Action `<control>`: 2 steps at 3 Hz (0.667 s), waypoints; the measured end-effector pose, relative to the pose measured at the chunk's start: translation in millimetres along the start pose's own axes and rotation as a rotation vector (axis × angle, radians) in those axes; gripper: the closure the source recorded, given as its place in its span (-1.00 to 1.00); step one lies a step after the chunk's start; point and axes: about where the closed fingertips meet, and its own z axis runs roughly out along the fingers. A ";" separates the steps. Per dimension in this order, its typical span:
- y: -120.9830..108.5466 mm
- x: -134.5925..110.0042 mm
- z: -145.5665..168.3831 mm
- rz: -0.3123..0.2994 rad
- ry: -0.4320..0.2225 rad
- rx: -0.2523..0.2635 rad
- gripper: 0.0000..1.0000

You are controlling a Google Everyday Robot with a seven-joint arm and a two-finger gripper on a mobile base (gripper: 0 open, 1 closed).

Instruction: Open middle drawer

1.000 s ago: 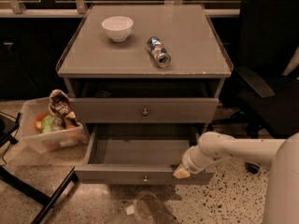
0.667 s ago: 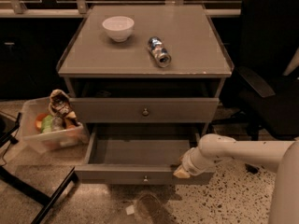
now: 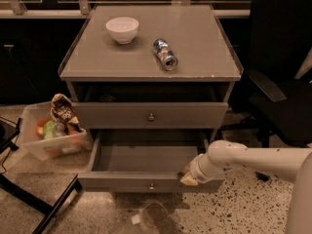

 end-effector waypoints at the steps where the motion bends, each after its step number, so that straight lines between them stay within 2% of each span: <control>1: 0.0 0.0 0.0 0.000 0.000 0.000 -0.29; 2: 7.0 1.7 2.1 -0.007 0.001 -0.028 -0.76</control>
Offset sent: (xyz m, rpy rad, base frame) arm -0.0182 0.0046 -0.0099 0.0206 0.0568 0.0532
